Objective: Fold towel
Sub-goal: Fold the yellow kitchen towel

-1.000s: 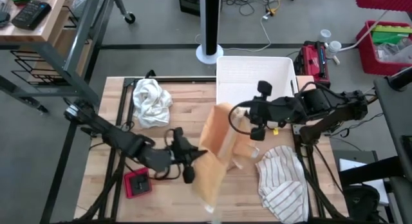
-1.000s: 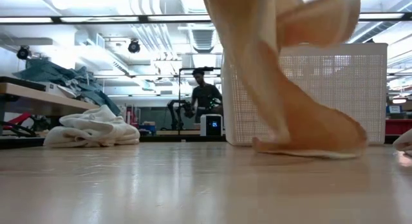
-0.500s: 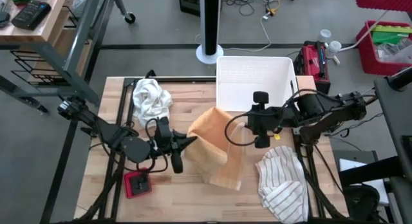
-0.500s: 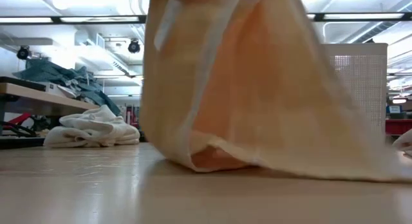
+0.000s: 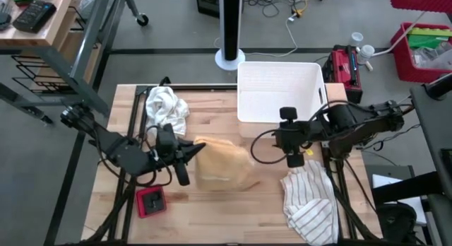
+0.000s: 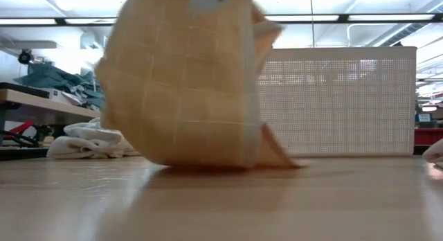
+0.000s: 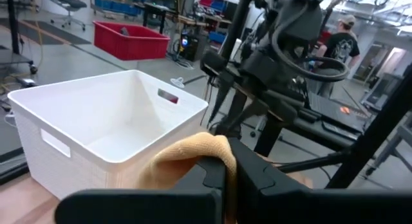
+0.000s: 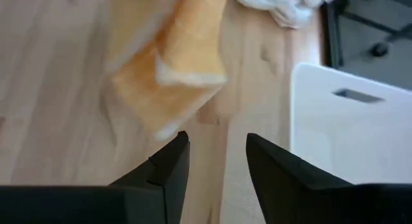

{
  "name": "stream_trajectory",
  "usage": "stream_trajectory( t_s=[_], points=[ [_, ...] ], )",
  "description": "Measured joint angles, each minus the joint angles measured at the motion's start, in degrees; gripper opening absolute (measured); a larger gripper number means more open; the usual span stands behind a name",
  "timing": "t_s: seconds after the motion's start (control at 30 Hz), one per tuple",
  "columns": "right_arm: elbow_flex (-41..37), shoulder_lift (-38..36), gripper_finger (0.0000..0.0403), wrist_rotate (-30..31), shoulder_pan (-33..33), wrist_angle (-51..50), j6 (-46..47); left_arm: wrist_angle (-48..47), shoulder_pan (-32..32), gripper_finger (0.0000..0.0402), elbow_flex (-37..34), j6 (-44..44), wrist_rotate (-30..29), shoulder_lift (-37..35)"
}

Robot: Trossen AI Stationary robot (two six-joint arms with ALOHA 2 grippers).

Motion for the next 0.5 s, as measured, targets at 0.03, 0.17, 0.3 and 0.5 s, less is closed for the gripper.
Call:
stream_trajectory(
  t_s=[0.03, 0.17, 0.3, 0.5],
  points=[
    [-0.17, -0.06, 0.0151, -0.70, 0.41, 0.63, -1.07, 0.00, 0.00, 0.0000, 0.00, 0.00, -0.03, -0.10],
    [-1.18, 0.43, 0.0149, -4.24, 2.67, 4.73, -6.79, 0.07, 0.07, 0.0000, 0.00, -0.05, -0.04, -0.13],
    [-2.51, 1.94, 0.0142, -4.30, 5.11, 8.54, -13.06, 1.05, 0.09, 0.0000, 0.00, -0.13, -0.08, -0.22],
    [-4.04, 5.39, 0.0127, 3.83, 9.01, 12.35, -23.66, 3.19, 0.09, 0.0000, 0.00, -0.20, -0.10, -0.22]
  ],
)
